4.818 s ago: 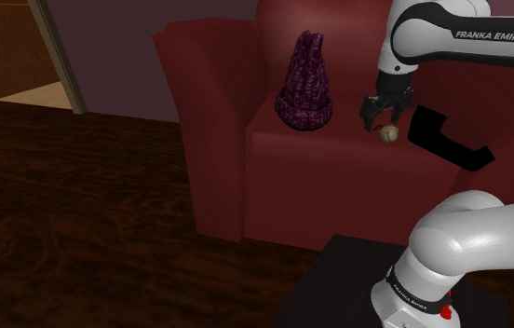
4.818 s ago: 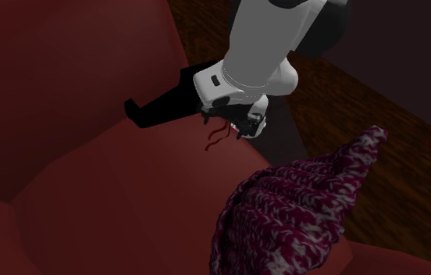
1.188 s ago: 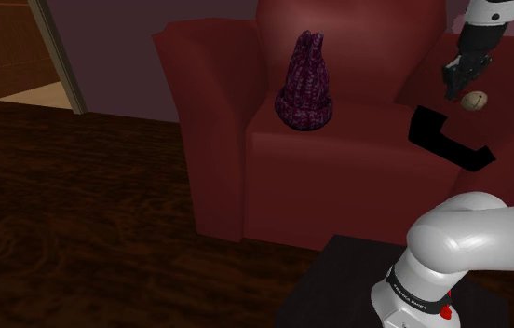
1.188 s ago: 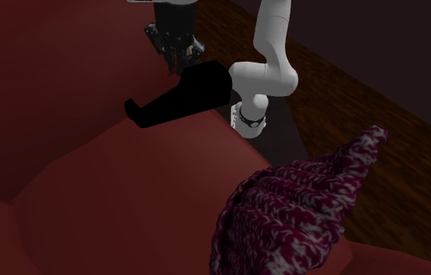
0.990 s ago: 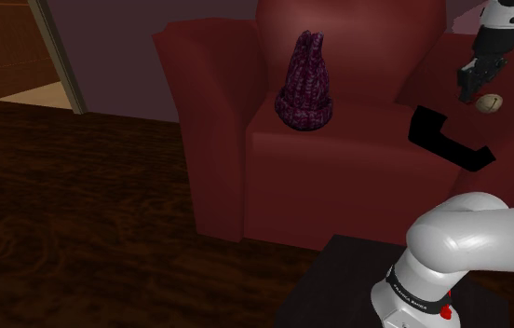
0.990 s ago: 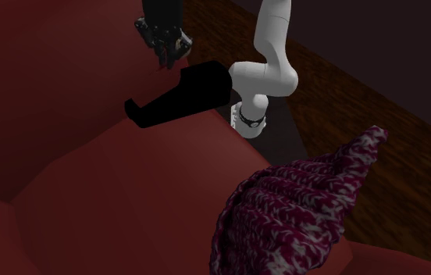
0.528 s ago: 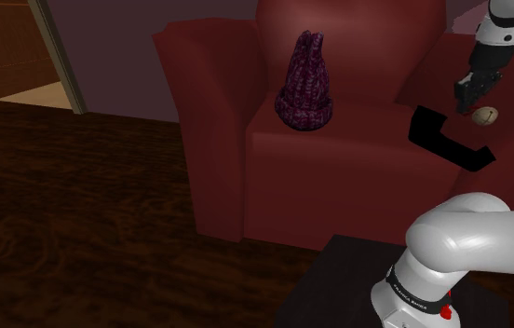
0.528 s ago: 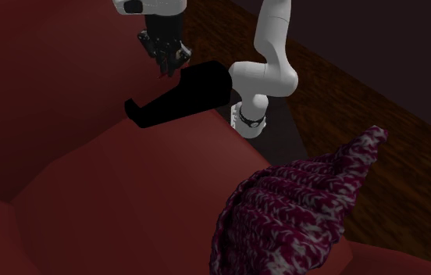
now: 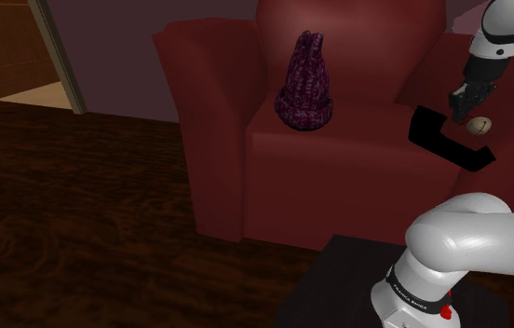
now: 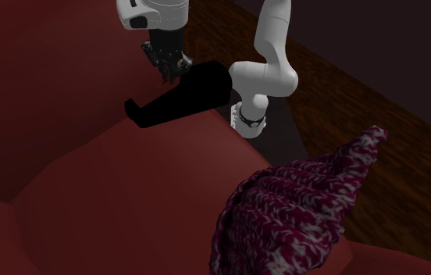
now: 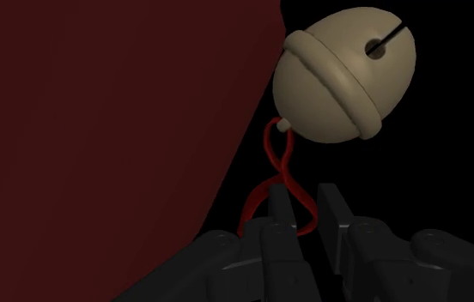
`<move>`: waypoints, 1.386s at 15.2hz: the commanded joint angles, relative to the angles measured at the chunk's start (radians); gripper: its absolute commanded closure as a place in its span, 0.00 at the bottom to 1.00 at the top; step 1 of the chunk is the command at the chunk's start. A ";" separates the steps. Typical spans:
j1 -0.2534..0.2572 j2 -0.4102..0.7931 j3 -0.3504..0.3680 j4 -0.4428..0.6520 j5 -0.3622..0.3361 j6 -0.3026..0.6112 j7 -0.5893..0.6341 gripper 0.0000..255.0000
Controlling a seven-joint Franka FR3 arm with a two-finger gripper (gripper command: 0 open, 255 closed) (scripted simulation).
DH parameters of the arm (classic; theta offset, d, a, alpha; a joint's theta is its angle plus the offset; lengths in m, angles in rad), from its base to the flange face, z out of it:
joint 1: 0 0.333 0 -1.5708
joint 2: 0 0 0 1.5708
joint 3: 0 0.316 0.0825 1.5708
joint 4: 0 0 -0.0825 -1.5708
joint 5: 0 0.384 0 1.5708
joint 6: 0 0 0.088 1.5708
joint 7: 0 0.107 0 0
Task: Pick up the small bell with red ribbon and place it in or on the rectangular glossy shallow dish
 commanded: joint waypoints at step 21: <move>0.013 0.054 0.047 0.145 0.040 -0.096 -0.015 0.00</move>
